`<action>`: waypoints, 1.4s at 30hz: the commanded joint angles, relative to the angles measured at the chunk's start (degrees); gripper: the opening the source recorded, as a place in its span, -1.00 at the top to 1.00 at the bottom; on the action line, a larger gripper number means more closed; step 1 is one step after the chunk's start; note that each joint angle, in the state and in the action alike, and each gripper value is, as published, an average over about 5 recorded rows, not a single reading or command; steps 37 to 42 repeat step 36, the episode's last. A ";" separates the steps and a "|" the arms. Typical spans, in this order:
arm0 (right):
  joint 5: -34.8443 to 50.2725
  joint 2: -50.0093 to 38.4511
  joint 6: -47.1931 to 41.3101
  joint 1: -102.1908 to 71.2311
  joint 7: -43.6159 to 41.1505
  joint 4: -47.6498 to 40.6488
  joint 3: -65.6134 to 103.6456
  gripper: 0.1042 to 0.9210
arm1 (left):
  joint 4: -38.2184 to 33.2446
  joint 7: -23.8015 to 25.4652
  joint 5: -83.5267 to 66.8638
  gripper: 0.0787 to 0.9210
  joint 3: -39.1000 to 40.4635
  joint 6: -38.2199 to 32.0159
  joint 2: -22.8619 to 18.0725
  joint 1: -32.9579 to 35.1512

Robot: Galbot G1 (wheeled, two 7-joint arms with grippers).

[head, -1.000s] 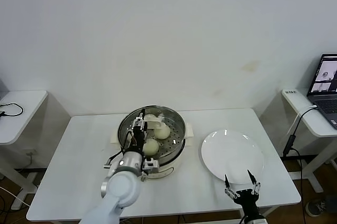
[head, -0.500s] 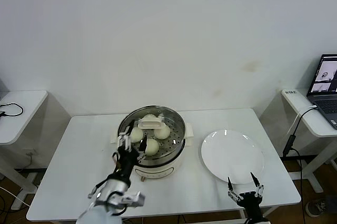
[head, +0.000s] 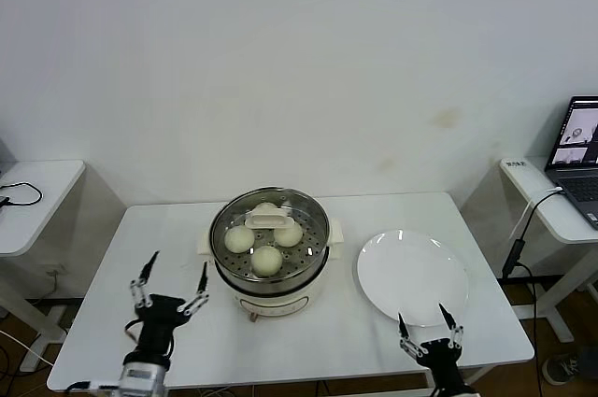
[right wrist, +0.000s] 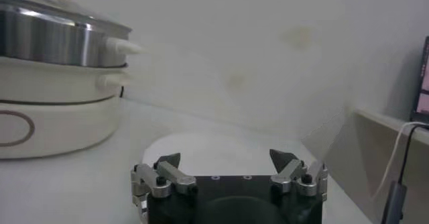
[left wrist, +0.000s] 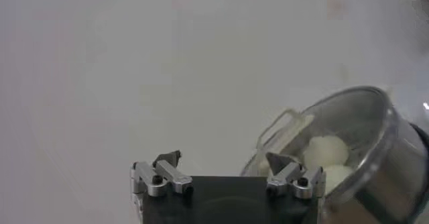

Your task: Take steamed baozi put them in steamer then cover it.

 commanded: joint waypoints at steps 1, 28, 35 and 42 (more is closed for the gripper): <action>1.48 -1.01 -1.13 -1.24 -0.39 3.43 -1.29 -0.76 | 2.83 -3.63 -20.04 -0.77 -6.93 -6.58 -0.96 6.45; 8.31 -6.42 -9.36 -3.43 0.08 8.37 -5.75 -0.76 | 5.34 0.26 -23.33 -0.77 -7.14 -2.91 -0.68 6.95; 11.04 -9.07 -12.26 -4.26 0.93 8.65 -5.85 -0.76 | 4.74 0.18 -22.81 -0.77 -6.51 -1.99 -1.58 7.07; 11.01 -9.17 -12.27 -4.26 1.02 8.57 -5.84 -0.76 | 4.60 0.20 -22.76 -0.77 -6.50 -1.96 -1.60 7.12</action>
